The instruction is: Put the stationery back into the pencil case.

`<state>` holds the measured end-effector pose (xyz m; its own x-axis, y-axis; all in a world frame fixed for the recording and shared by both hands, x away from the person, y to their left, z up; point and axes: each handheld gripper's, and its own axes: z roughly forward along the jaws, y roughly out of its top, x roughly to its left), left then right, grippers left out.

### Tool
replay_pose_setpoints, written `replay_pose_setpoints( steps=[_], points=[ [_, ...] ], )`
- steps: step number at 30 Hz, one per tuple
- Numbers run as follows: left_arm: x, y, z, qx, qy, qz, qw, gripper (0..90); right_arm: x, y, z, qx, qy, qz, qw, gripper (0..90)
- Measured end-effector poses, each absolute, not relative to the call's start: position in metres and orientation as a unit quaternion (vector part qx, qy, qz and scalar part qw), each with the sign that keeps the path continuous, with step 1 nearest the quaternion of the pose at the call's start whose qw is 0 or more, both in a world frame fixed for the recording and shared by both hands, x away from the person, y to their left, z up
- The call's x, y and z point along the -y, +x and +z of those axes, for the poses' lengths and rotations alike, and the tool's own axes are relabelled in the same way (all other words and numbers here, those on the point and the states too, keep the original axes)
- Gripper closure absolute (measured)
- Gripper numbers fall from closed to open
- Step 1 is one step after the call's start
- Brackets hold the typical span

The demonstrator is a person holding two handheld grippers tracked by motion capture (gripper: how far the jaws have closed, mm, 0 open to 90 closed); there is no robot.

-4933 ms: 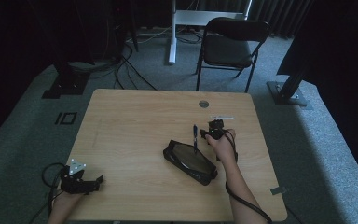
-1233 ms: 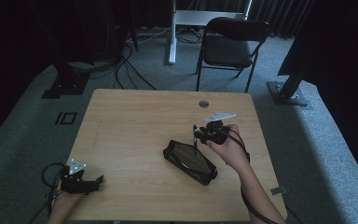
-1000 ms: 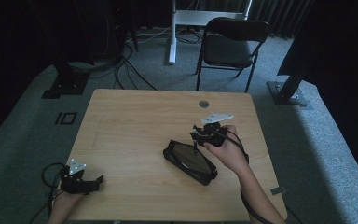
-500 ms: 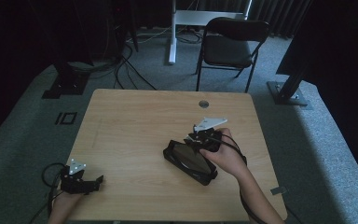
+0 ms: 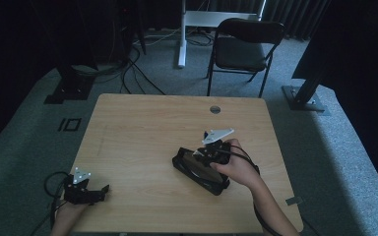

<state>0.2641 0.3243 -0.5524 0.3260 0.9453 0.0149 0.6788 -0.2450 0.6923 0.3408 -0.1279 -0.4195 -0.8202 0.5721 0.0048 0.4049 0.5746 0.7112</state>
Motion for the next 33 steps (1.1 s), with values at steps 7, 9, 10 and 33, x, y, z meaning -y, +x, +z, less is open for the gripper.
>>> replay_pose_setpoints(
  steps=[7, 9, 10, 33],
  points=[
    [-0.324, 0.264, -0.552, -0.536, 0.757, 0.222, 0.299, 0.2, 0.123, 0.343, -0.433, -0.889, 0.277, 0.352, 0.097, 67.9],
    [-0.324, 0.264, -0.552, -0.536, 0.757, 0.222, 0.299, 0.2, 0.119, 0.344, -0.439, -0.893, 0.276, 0.344, 0.092, 67.8],
    [-0.324, 0.264, -0.552, -0.536, 0.757, 0.222, 0.299, 0.2, 0.119, 0.345, -0.441, -0.895, 0.274, 0.34, 0.09, 67.8],
    [-0.324, 0.264, -0.552, -0.537, 0.757, 0.222, 0.3, 0.2, 0.104, 0.359, -0.478, -0.921, 0.286, 0.254, 0.079, 67.9]
  ],
)
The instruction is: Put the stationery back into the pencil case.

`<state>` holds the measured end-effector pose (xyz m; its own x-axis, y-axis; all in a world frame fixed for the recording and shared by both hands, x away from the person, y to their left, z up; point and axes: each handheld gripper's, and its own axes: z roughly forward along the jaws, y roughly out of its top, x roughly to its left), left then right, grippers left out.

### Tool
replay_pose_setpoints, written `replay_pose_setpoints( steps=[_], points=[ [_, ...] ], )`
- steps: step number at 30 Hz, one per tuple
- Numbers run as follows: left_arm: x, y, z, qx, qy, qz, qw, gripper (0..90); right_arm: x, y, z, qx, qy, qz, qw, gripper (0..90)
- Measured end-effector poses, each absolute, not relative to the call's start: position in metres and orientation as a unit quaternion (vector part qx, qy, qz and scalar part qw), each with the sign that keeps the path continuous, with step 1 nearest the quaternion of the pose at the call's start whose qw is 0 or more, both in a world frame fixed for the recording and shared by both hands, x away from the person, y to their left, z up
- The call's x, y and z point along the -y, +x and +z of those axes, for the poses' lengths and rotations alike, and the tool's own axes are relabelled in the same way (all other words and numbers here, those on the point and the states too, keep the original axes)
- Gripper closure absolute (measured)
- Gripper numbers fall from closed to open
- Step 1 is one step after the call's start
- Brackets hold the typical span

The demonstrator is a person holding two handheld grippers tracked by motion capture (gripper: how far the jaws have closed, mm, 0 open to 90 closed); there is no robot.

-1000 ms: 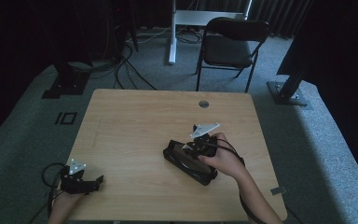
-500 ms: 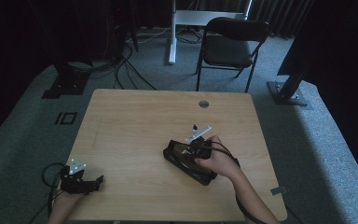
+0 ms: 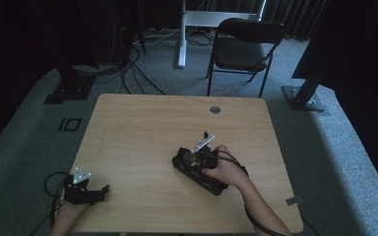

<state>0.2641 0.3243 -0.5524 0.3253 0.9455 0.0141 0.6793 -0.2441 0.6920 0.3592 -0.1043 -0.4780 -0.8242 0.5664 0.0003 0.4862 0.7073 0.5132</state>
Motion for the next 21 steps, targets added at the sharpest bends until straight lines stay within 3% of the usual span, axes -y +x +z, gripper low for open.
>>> replay_pose_setpoints(
  steps=[21],
  points=[
    [-0.324, 0.264, -0.552, -0.537, 0.757, 0.222, 0.3, 0.2, 0.098, 0.364, -0.489, -0.931, 0.286, 0.217, 0.062, 67.2]
  ],
)
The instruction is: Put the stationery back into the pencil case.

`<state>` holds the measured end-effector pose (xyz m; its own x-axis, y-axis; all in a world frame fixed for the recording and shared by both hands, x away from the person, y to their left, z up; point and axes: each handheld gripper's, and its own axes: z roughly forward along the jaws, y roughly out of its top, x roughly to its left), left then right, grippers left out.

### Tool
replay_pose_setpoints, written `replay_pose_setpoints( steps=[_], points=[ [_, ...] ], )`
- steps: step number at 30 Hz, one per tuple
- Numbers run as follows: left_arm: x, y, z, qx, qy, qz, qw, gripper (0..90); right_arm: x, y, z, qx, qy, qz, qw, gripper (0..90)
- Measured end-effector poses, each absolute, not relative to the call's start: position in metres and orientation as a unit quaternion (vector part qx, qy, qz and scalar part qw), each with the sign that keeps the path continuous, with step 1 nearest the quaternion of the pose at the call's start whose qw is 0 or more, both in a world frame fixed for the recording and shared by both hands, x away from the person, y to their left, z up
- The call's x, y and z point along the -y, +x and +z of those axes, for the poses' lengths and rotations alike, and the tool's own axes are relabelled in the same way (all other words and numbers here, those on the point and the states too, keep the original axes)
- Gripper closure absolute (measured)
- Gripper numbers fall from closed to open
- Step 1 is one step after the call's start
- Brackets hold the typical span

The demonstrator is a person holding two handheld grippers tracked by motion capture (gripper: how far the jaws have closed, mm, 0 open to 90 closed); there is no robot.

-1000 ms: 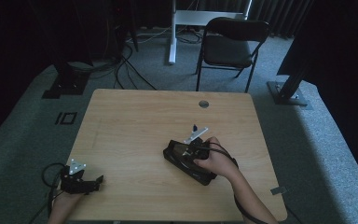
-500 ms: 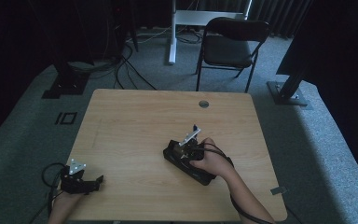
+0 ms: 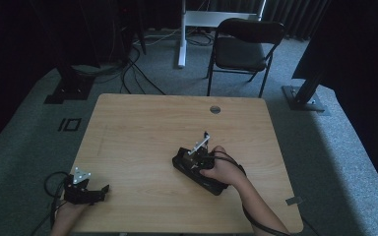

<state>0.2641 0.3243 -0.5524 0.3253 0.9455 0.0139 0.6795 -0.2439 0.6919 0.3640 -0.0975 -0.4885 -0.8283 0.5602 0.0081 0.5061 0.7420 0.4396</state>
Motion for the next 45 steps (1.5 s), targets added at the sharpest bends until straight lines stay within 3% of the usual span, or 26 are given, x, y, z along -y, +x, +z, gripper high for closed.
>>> replay_pose_setpoints(
  steps=[4, 24, 45],
  points=[
    [-0.324, 0.264, -0.552, -0.537, 0.757, 0.222, 0.3, 0.2, 0.098, 0.365, -0.489, -0.929, 0.294, 0.217, 0.056, 64.1],
    [-0.324, 0.264, -0.552, -0.537, 0.757, 0.222, 0.3, 0.2, 0.11, 0.361, -0.453, -0.913, 0.292, 0.276, 0.067, 65.1],
    [-0.324, 0.264, -0.552, -0.537, 0.757, 0.222, 0.3, 0.2, 0.131, 0.381, -0.436, -0.864, 0.352, 0.343, 0.109, 63.9]
  ],
)
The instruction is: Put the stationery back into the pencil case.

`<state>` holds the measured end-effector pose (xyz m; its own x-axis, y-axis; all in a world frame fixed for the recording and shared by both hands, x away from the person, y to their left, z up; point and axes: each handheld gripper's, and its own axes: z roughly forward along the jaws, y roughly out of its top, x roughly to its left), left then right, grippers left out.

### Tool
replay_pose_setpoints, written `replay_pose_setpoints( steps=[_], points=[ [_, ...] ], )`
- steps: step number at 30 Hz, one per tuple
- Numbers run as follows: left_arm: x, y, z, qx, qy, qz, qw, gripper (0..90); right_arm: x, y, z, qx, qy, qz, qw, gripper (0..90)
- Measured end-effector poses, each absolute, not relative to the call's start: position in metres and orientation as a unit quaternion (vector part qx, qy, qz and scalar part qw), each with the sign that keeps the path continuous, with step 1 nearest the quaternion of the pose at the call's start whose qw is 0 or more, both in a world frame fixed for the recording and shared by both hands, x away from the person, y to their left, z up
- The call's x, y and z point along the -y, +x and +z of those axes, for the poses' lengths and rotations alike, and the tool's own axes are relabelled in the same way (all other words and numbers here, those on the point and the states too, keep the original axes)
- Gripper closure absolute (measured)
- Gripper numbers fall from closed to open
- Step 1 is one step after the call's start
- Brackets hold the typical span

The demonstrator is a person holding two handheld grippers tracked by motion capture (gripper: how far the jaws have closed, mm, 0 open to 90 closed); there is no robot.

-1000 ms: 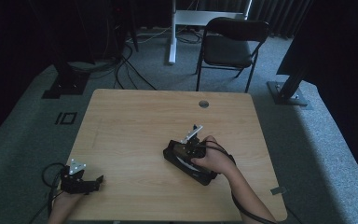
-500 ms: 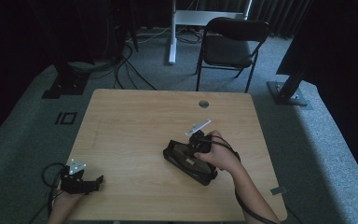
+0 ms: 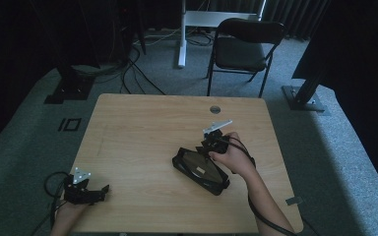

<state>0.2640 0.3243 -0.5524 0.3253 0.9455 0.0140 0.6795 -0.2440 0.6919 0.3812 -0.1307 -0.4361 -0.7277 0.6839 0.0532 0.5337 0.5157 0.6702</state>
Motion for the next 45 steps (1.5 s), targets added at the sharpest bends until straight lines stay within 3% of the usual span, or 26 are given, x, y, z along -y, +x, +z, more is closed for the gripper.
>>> replay_pose_setpoints(
  steps=[27, 45],
  points=[
    [-0.324, 0.264, -0.552, -0.537, 0.757, 0.222, 0.3, 0.2, 0.145, 0.432, -0.487, -0.805, 0.485, 0.309, 0.146, 63.2],
    [-0.324, 0.264, -0.552, -0.537, 0.757, 0.222, 0.3, 0.2, 0.14, 0.452, -0.516, -0.797, 0.522, 0.276, 0.127, 61.9]
  ],
)
